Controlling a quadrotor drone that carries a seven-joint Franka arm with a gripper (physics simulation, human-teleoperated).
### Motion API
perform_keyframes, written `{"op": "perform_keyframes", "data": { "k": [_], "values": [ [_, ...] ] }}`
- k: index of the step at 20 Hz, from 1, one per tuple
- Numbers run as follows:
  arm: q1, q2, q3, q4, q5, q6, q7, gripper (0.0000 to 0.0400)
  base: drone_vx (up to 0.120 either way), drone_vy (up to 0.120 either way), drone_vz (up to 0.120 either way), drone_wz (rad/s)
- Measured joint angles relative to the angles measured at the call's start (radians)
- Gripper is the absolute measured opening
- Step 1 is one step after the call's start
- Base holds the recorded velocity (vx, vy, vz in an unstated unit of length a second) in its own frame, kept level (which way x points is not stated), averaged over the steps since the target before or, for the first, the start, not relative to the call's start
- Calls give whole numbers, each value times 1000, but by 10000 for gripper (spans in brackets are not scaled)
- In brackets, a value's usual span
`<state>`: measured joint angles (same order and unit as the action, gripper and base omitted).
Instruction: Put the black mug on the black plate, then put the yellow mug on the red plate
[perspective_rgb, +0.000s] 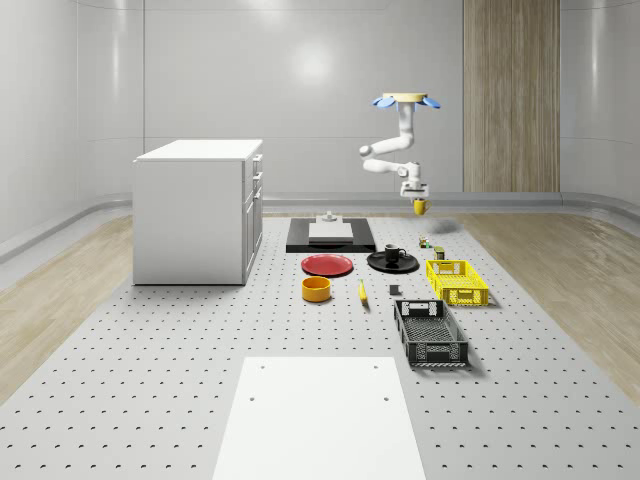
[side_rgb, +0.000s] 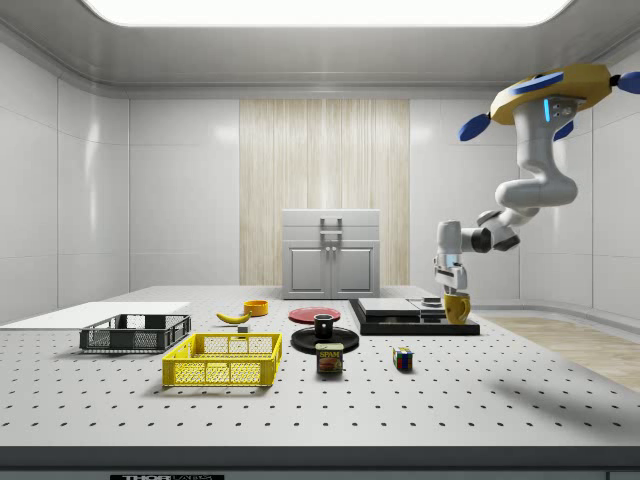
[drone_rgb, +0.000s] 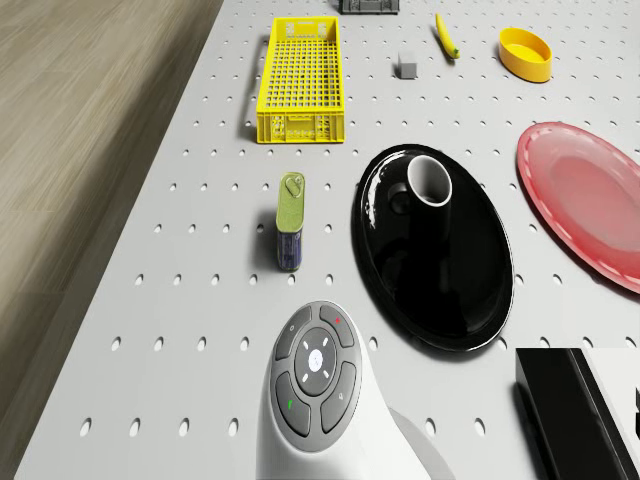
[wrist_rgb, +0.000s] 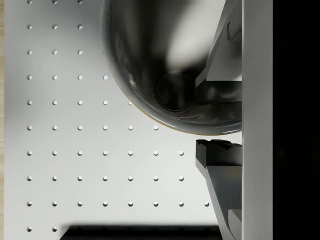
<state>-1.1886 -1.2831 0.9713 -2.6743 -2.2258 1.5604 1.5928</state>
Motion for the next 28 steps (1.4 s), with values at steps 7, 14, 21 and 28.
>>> {"op": "perform_keyframes", "data": {
  "k": [7, 14, 21, 28],
  "values": [
    [-2, -3, 1, 0, 2, 3, 2, 100, 120, -120, 0, 0],
    [-4, -6, 2, 0, 4, 5, 3, 100, 120, -120, 0, 0],
    [-6, -8, 3, 1, 6, 7, 5, 100, 120, -120, 0, 0],
    [-8, -11, 3, 1, 7, 10, 6, 100, 120, -120, 0, 0]
  ]
}}
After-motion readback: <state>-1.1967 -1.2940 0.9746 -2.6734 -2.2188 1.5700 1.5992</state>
